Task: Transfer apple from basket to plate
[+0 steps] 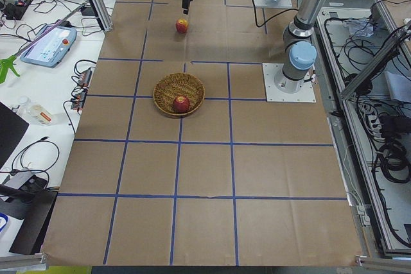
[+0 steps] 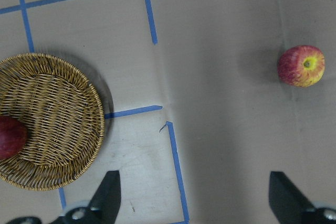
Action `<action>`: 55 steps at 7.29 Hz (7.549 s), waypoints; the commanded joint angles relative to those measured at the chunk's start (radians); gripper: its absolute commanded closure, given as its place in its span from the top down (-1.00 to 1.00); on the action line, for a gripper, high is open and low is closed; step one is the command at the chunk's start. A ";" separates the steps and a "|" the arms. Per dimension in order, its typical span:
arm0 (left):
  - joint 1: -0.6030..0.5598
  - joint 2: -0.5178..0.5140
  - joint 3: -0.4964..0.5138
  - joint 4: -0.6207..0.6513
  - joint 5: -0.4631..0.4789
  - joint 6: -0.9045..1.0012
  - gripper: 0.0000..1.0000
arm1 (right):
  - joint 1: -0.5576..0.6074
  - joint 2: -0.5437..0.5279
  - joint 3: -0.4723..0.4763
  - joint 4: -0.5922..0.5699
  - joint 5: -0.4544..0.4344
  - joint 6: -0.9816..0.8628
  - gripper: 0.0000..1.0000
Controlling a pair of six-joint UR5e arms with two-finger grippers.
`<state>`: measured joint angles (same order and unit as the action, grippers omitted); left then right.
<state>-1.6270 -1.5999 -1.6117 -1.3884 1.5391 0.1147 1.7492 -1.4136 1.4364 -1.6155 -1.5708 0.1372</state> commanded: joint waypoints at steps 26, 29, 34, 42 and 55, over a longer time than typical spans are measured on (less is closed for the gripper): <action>0.056 0.029 -0.043 -0.009 0.039 0.114 0.98 | -0.144 0.044 0.185 -0.327 -0.087 -0.231 0.22; 0.056 0.034 -0.043 -0.014 0.039 0.112 0.98 | -0.486 0.016 0.289 -0.327 -0.057 -0.592 0.20; 0.055 0.046 -0.014 -0.113 0.045 0.094 0.99 | -0.665 0.063 0.446 -0.518 0.052 -0.758 0.20; 0.055 0.023 -0.022 -0.103 0.039 0.092 0.99 | -0.645 0.101 0.443 -0.543 0.072 -0.749 0.36; 0.055 0.021 -0.033 -0.101 0.038 0.095 0.99 | -0.170 -0.073 0.085 0.000 0.041 -0.283 1.00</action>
<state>-1.5723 -1.5785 -1.6439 -1.4895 1.5764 0.2096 1.5008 -1.4710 1.5120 -1.6292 -1.5273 -0.2251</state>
